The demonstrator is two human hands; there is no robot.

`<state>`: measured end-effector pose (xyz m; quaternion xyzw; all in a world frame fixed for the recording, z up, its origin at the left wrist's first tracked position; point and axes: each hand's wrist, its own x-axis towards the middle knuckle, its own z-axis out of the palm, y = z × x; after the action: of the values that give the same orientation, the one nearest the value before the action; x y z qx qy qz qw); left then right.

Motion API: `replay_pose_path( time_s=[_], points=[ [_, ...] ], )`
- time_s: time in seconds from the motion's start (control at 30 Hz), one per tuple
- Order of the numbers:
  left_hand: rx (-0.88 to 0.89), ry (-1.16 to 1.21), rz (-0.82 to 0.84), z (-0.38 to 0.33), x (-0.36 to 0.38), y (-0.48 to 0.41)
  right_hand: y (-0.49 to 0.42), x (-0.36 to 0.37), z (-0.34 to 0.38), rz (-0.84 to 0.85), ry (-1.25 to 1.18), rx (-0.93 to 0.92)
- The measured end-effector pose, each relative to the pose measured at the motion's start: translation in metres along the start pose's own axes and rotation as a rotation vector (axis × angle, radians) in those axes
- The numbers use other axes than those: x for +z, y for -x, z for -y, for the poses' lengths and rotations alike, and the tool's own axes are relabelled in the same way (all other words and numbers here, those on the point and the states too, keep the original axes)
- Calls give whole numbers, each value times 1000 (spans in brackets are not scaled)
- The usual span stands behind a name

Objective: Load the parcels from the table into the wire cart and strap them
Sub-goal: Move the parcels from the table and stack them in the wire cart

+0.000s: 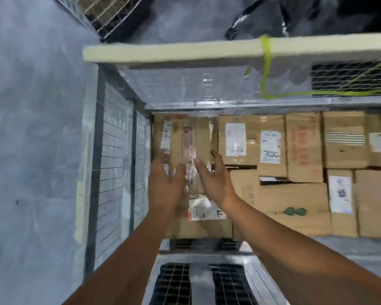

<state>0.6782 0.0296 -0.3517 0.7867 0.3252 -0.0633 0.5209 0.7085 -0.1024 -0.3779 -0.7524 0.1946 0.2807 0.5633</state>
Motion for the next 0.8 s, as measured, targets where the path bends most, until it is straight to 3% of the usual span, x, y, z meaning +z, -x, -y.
replay_pose_path(
  time_s=[0.23,0.33,0.43,0.57,0.7,0.8],
  points=[
    [115,-23,-331,62,29,-75,-119,83,-38,44,107,-90],
    [66,37,-406,71,31,-84,-133,110,-46,1,247,-159],
    [-29,103,-398,76,29,-85,-138,120,-51,-30,272,-172],
    [-37,79,-367,87,24,-81,-142,111,-50,59,253,-183],
    [-100,-13,-281,91,20,-66,-135,70,-40,211,259,-99],
    [-148,-141,-145,74,14,-41,-102,19,-25,202,330,-41]
  ],
)
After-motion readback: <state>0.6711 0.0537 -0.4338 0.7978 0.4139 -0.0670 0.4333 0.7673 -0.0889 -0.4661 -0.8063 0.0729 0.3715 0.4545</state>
